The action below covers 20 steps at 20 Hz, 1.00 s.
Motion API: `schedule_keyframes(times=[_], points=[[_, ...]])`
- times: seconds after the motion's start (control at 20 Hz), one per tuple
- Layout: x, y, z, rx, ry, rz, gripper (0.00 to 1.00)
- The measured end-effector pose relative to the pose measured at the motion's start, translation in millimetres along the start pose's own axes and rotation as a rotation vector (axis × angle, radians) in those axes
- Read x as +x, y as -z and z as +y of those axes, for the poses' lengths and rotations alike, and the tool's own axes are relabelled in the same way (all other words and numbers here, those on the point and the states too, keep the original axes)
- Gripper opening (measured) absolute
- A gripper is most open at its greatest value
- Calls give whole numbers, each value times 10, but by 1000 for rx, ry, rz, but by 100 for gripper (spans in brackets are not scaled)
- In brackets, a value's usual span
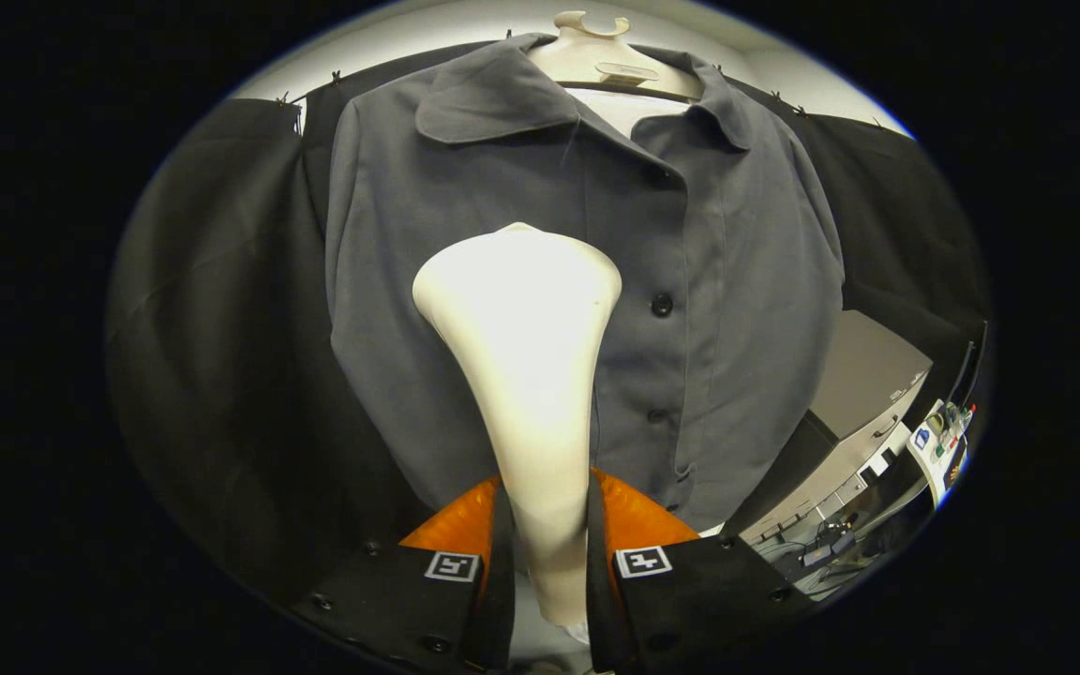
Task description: Iron the clothes twice with a garment steamer, once on the left side and once on the right side.
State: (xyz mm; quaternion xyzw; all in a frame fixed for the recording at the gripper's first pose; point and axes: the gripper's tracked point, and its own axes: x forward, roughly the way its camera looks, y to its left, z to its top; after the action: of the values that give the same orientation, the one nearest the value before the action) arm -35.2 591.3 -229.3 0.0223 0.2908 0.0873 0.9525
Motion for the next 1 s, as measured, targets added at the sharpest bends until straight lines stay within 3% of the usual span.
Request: schedule_keyframes(times=[1.0], points=[[140, 1009, -184, -1, -9, 190, 39]])
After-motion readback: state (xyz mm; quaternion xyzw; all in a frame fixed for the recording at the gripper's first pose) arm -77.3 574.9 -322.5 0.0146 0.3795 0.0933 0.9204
